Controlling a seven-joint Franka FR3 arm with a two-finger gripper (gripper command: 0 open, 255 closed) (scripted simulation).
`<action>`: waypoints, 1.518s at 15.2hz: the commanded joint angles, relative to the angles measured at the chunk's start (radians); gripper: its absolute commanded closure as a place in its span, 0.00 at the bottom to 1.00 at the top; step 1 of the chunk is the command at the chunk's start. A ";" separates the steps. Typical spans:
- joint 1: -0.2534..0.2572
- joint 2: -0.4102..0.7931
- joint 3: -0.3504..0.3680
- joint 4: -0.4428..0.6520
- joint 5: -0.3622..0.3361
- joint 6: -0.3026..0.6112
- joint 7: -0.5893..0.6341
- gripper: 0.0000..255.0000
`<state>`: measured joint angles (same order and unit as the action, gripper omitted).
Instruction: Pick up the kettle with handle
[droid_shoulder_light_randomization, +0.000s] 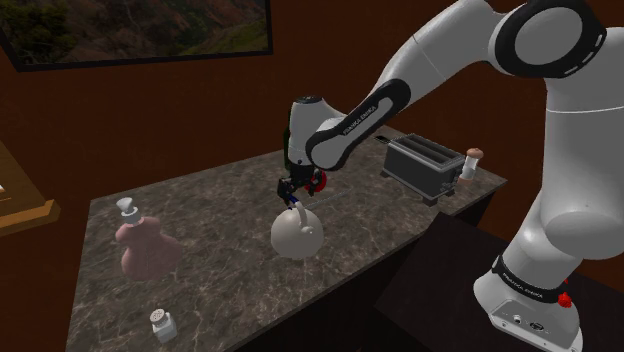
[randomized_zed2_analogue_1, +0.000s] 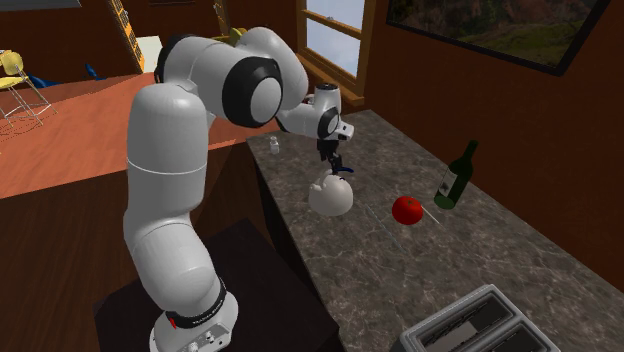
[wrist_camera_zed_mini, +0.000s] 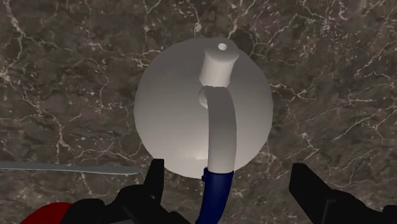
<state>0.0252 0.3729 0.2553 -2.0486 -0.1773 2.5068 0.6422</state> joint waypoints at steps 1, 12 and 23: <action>0.004 0.020 -0.005 -0.002 -0.009 0.022 0.008 0.00; 0.013 0.055 -0.016 -0.004 -0.026 0.058 0.021 1.00; -0.001 -0.003 0.001 0.001 0.002 -0.004 0.000 1.00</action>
<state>0.0247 0.3769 0.2541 -2.0532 -0.1790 2.5143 0.6438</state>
